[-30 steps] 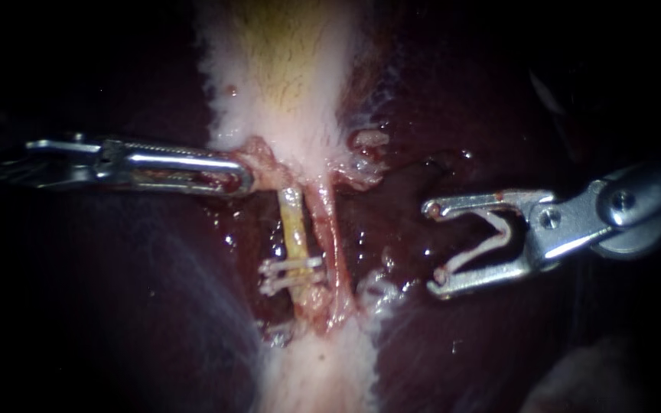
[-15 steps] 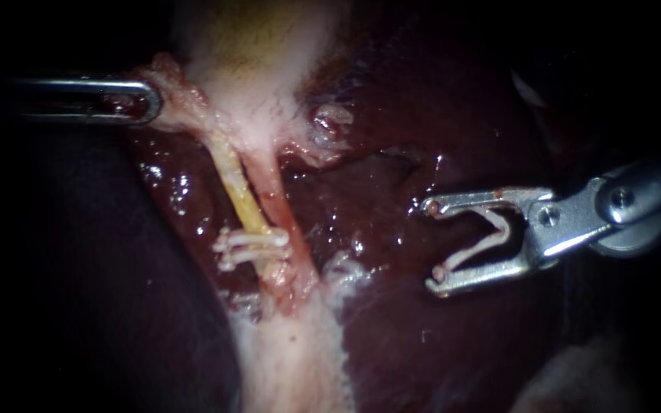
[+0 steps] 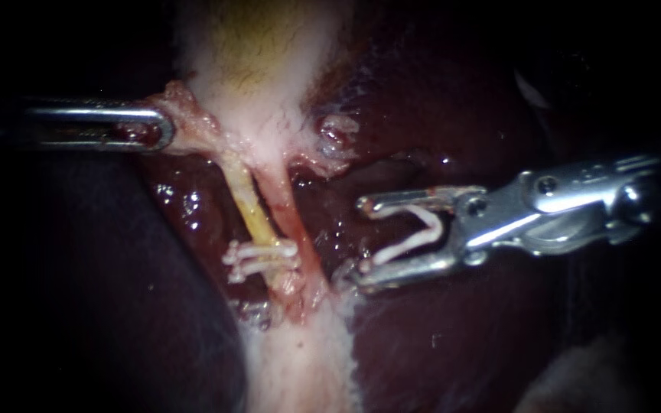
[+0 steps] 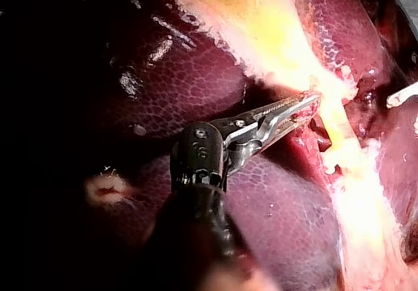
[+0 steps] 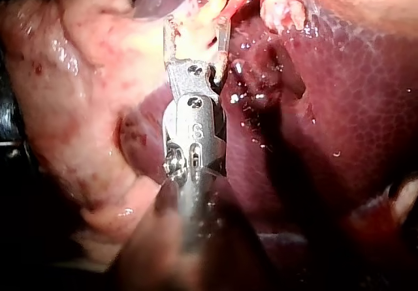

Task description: Clipping third clip left tube

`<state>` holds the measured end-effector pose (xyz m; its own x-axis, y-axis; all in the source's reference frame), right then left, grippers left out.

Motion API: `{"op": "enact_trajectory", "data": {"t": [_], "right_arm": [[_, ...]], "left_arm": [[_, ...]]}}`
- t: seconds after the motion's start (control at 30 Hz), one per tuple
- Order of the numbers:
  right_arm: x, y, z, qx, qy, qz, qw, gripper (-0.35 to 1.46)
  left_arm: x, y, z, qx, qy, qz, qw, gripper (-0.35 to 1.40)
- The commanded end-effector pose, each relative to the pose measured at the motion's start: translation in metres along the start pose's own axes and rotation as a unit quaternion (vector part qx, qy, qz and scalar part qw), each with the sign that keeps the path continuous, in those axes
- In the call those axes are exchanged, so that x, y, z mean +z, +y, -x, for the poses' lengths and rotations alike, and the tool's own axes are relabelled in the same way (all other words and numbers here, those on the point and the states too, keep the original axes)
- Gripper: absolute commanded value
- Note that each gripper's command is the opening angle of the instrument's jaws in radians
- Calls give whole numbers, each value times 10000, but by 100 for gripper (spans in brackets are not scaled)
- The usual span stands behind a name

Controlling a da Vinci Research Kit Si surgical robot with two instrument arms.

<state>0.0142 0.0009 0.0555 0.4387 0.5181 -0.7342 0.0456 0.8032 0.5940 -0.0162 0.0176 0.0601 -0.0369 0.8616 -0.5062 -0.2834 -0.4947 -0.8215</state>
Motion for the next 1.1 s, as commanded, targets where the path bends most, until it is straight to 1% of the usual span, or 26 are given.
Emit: {"op": "enact_trajectory", "data": {"t": [0.03,0.17,0.3,0.43,0.63,0.87,1.1], "right_arm": [[6,1,-1,62,-5,18,10000,50],[28,10,-7,76,-4,22,10000,49],[48,18,-6,129,-6,7,9999,49],[63,28,-1,175,-10,15,9998,49],[67,44,13,208,-14,36,9998,49],[82,57,26,293,-27,-12,9996,49],[96,68,34,300,-40,-55,9995,49]], "left_arm": [[1,0,0,3,-2,-2,10000,-35],[2,0,1,6,-1,-5,10000,-35],[2,0,1,6,-6,9,10000,-35],[2,1,1,6,-6,9,10000,-35],[1,4,1,6,-5,6,10000,-35],[2,6,1,5,-10,19,10000,-35],[2,8,1,4,-14,31,10000,-35]]}}
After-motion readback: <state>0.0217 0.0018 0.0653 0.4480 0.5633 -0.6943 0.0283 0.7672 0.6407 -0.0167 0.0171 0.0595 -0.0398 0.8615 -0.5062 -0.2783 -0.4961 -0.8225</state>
